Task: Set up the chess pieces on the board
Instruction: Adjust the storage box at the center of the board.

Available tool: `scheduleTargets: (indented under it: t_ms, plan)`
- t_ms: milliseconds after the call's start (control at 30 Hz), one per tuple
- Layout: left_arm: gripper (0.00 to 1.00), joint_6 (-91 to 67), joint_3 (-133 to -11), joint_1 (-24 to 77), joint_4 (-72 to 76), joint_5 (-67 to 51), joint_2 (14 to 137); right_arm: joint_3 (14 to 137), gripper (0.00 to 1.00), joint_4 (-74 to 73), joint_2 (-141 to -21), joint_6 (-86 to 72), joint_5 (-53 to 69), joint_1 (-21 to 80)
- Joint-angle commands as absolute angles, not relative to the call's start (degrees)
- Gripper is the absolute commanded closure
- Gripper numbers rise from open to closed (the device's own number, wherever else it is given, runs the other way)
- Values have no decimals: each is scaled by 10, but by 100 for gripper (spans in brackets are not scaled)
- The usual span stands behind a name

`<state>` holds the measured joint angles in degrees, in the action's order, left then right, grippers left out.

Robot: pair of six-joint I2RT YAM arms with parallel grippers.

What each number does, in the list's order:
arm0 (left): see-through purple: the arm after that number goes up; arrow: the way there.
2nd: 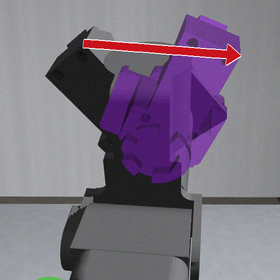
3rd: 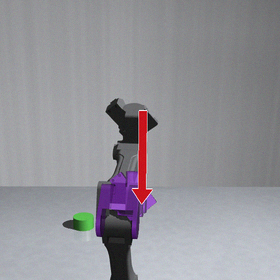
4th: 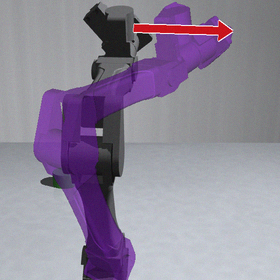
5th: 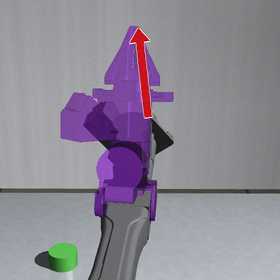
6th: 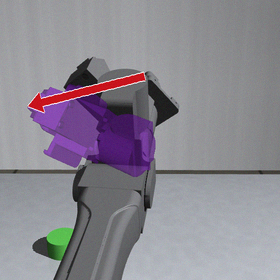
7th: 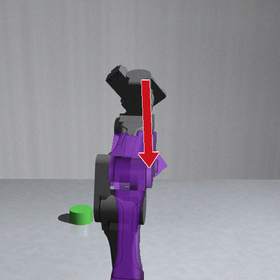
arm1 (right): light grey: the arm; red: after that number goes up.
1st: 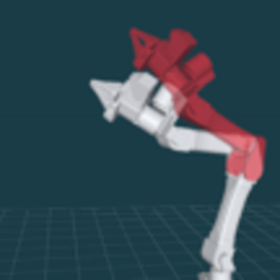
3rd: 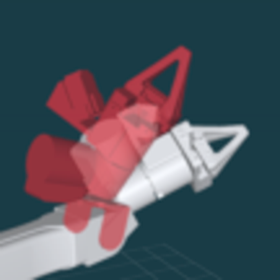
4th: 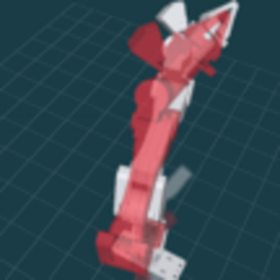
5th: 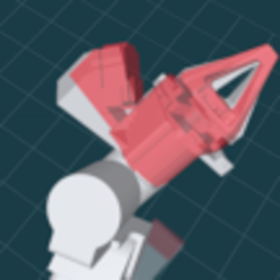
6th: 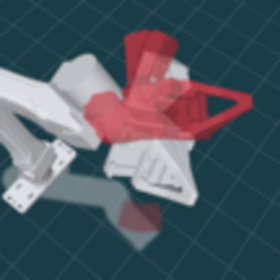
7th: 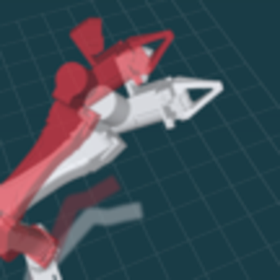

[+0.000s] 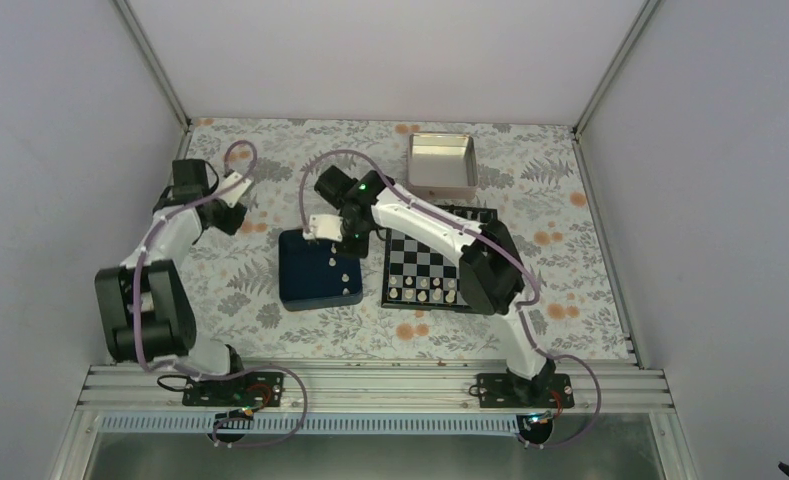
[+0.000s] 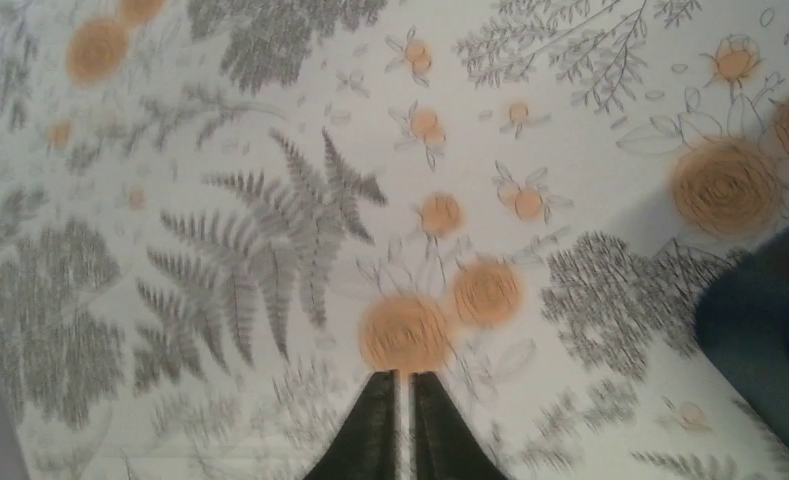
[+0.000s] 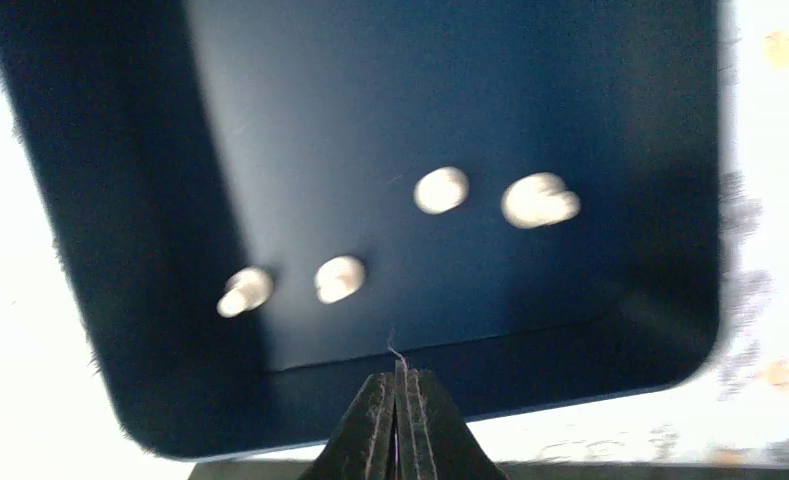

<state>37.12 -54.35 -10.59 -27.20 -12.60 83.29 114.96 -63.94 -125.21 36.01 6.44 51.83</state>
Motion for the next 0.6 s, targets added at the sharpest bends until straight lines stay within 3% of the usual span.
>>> scheduleTargets:
  t_ms: [0,233,567]
  plan:
    - [98,346,-614,-92,-262,-193,931,1061,96,-686,-1198,376,109,553]
    - [98,357,-696,-47,-283,-209,1055,959,96,-691,-1156,362,137,608]
    - [98,377,-705,-1,-315,-253,1090,964,96,-664,-1210,354,106,619]
